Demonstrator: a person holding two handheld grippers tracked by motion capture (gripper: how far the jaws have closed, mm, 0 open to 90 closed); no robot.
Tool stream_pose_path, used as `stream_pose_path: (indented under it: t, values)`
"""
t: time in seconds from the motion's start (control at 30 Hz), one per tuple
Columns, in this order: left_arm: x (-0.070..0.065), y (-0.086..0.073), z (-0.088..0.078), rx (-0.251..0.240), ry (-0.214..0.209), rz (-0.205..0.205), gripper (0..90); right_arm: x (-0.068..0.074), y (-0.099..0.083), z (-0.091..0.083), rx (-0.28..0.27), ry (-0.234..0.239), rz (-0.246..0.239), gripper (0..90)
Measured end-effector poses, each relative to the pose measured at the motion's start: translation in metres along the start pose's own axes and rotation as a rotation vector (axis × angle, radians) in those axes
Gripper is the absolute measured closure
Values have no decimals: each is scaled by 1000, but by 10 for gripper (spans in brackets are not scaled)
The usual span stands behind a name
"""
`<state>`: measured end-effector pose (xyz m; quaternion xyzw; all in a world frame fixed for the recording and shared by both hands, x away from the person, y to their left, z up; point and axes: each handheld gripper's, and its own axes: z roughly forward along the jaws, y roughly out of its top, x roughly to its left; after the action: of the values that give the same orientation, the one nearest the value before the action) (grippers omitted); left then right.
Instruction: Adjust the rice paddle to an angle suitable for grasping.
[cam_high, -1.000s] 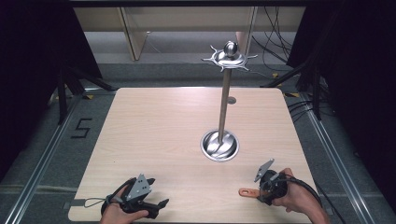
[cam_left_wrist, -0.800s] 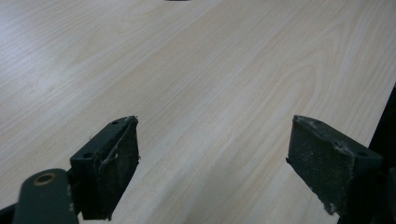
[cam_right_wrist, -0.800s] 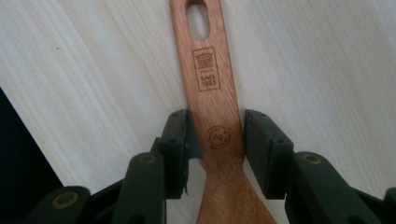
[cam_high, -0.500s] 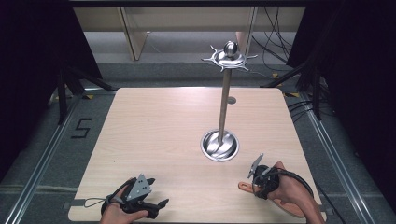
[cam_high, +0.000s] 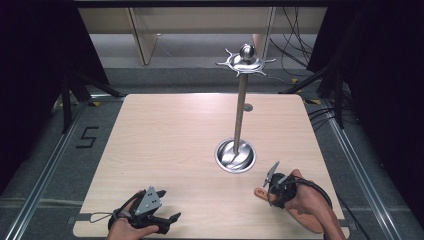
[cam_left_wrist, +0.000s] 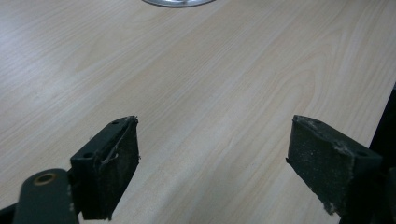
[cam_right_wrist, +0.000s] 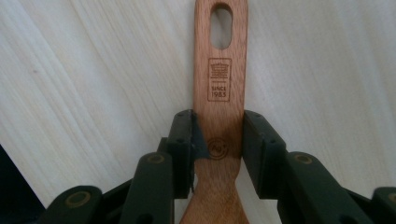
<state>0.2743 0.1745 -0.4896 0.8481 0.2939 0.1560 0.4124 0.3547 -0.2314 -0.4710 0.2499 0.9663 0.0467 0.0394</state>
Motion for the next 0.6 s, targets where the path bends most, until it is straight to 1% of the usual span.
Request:
stream_pose_path:
  t: [0.03, 0.07, 0.1, 0.13, 0.17, 0.2, 0.23, 0.27, 0.3, 0.33, 0.37, 0.4, 0.43, 0.47, 0.53, 0.57, 0.6]
  values:
    - [0, 0, 0, 0, 0, 0, 159, 0, 0, 0, 0, 0, 0, 668]
    - [-1, 0, 0, -3, 4, -19, 159, -1, 0, -1, -13, 5, 1, 669]
    - [1, 0, -1, 10, 9, -3, 158, 0, -1, -6, -24, -7, 16, 669]
    - [-1, 0, 0, -4, 4, -18, 158, 0, -2, -9, -44, -9, 16, 670]
    - [-1, 0, 0, -5, 8, -12, 158, 0, -3, -12, -66, -9, 21, 670]
    - [-1, 0, 0, -4, 7, -12, 158, 1, -6, -17, -110, -21, 28, 670]
    - [-1, 0, 0, -3, 5, -16, 159, 0, -8, -22, -144, -21, 34, 670]
    - [-1, 0, 0, -4, 6, -16, 158, -2, -13, -31, -197, -16, 35, 670]
    - [-1, 0, 0, -4, 6, -16, 158, -3, -16, -35, -226, -30, 42, 671]
    - [-1, 0, 0, -8, -5, -4, 158, -4, -17, -38, -256, -34, 64, 671]
    - [-1, 0, 0, -8, -5, -4, 158, -4, -17, -38, -256, -34, 64, 671]
    - [0, 0, 0, -2, -1, 4, 158, -5, -19, -42, -278, -35, 72, 670]
    - [-2, 0, 0, -4, -3, -7, 158, -7, -22, -50, -326, -30, 85, 671]
    - [-2, 1, 1, -6, -5, -1, 158, -7, -22, -50, -326, -30, 85, 671]
    - [-1, 1, 1, 0, -4, 5, 158, -9, -25, -56, -384, -42, 106, 671]
    - [-1, 1, 0, 1, -2, 13, 158, -9, -25, -56, -384, -42, 106, 671]
    - [-2, 0, 1, -11, -7, -4, 158, -9, -26, -59, -395, -57, 118, 671]
